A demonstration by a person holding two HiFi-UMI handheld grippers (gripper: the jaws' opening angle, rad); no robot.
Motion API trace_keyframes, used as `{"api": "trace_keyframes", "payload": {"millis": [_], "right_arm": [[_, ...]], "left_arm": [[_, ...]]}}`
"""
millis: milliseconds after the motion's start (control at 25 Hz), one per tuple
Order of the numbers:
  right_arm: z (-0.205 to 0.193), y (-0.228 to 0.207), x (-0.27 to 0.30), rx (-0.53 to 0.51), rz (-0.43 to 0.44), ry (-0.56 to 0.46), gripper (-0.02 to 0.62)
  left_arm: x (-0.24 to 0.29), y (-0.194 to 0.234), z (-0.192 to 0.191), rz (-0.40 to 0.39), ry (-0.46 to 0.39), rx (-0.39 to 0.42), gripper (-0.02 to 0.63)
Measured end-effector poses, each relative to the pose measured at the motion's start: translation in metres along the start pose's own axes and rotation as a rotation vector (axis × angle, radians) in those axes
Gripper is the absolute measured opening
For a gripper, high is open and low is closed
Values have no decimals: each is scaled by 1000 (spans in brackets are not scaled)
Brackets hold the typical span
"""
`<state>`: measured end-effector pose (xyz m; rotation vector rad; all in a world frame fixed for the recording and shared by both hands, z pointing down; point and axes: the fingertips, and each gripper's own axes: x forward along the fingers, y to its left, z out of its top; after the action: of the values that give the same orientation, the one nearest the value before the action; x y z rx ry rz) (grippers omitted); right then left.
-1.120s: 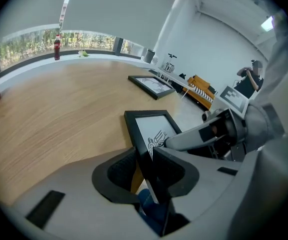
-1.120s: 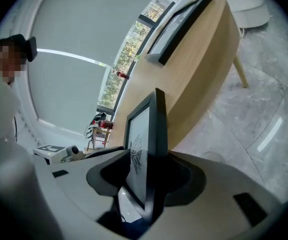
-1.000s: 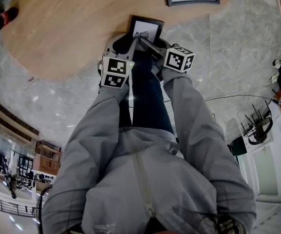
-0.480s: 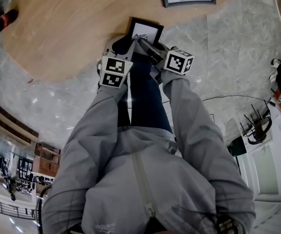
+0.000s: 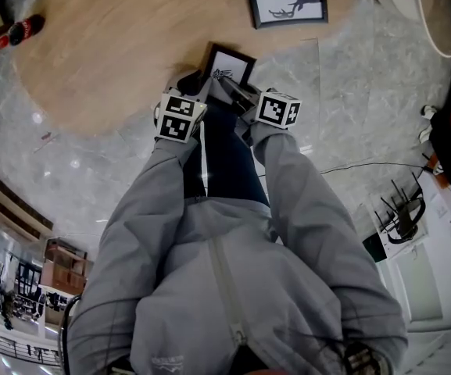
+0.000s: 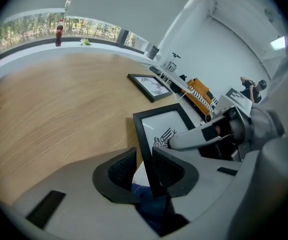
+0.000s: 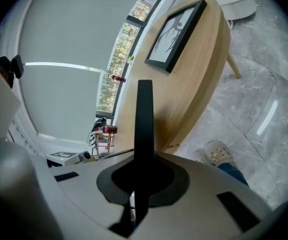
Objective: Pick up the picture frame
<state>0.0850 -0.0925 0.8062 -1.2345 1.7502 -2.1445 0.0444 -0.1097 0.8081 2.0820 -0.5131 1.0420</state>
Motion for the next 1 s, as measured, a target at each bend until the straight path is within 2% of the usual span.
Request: {"api": "trace_keyframes", "payload": {"millis": [240,720,1000], "right_arm": [[4,33,-28,21,-50,-12,37],[53,115,-87,-124,-167,-30,37],[65,180,-123,-220,-197,-60,37]], "left_arm": [[-52,-11,27,15,-13,19,94],[-158,-42,128,27,-145,68,29],[-233,-56,153,57,-210,77,18]]}}
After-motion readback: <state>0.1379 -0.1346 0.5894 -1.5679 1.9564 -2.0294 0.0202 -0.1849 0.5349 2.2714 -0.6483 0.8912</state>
